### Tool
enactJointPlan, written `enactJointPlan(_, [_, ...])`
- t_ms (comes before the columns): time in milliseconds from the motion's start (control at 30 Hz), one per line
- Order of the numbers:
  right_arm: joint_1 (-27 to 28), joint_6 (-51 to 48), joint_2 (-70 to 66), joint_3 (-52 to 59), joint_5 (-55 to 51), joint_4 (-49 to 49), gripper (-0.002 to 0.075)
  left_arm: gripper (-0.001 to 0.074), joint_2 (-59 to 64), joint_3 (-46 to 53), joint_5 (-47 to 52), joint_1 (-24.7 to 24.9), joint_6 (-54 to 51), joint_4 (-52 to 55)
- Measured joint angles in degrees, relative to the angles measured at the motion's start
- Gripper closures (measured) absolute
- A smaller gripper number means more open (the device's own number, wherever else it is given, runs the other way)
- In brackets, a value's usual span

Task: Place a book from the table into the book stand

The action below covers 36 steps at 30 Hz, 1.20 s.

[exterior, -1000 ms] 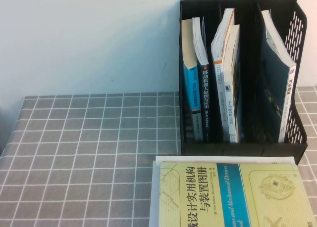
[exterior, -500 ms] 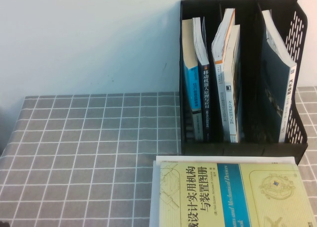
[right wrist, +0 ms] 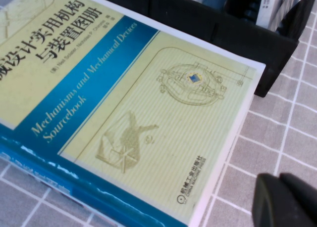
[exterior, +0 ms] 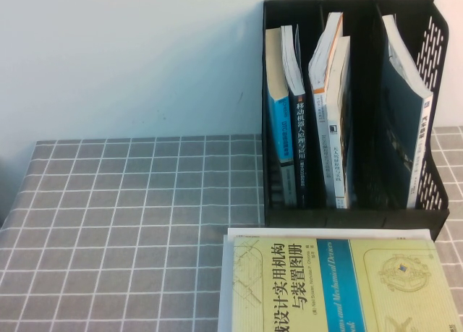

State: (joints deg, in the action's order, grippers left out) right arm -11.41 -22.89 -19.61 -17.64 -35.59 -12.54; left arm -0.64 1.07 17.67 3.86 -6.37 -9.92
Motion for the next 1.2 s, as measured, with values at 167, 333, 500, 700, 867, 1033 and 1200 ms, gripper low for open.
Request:
enactJointPlan(167, [0.0,0.1,0.0,0.0,0.0,0.0,0.0729,0.0734,0.0,0.0,0.0,0.0,3.2,1.7])
enactJointPlan(333, [0.0,0.1,0.0,0.0,0.0,-0.4,0.0729,0.0734,0.0,0.0,0.0,0.0,6.4,4.4])
enactJointPlan(500, [0.0,0.1,0.0,0.0,0.0,-0.4,0.0729,0.0734,0.0,0.0,0.0,0.0,8.1,5.8])
enactJointPlan(700, [0.0,0.1,0.0,0.0,0.0,-0.4,0.0729,0.0734,0.0,0.0,0.1,0.0,8.2,6.4])
enactJointPlan(867, [0.0,0.1,0.0,0.0,0.0,-0.4,0.0729,0.0734,0.0,0.0,0.2,0.0,8.2,6.4])
enactJointPlan(1033, [0.0,0.1,0.0,0.0,0.0,-0.4,0.0729,0.0734,0.0,-0.1,0.3,0.0,8.2,6.5])
enactJointPlan(1200, [-0.2,0.1,0.2,0.4,0.4,-0.3,0.0729,0.0734,0.0,-0.1,0.3,0.0,8.3,6.5])
